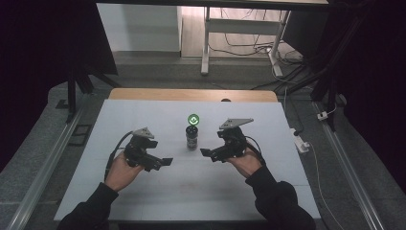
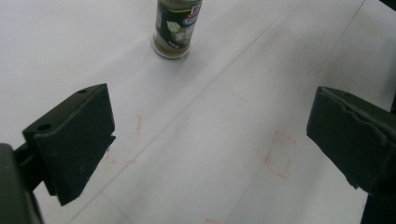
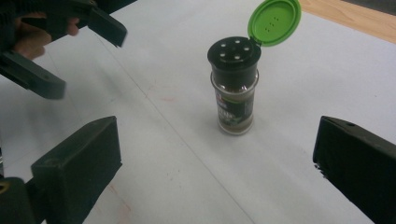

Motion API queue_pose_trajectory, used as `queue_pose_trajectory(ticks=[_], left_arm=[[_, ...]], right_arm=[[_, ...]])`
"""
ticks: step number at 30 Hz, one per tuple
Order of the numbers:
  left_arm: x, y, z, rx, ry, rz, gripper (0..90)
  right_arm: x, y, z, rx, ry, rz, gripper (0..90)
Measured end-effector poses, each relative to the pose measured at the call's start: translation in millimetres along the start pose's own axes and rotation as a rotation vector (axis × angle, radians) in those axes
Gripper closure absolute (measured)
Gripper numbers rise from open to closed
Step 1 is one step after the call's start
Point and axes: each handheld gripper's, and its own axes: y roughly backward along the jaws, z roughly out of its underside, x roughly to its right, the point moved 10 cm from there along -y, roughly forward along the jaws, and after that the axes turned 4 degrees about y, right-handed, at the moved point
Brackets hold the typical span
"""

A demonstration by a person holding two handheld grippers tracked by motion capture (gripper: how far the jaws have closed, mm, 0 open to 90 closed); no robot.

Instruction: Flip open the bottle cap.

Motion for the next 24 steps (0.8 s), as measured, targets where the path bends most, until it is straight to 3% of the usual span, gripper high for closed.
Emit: queue_pose_trajectory(ticks=[6,14,24], left_arm=[[3.6,18.7,9.4,0.033,0.021,-0.002,0.0],[2.2,46.0,29.3,0.093,0.048,-0.035,0.0],[1.5,78.5,57.8,0.143,0.084,-0.072,0.0]], right_arm=[[-2.1,12.6,12.4,0.001,0.002,0.022,0.0],[-2.6,38.5,29.5,0.021,-0.006,0.05,0.0],[7.9,74.9,59.4,0.035,-0.049,0.114,0.0]])
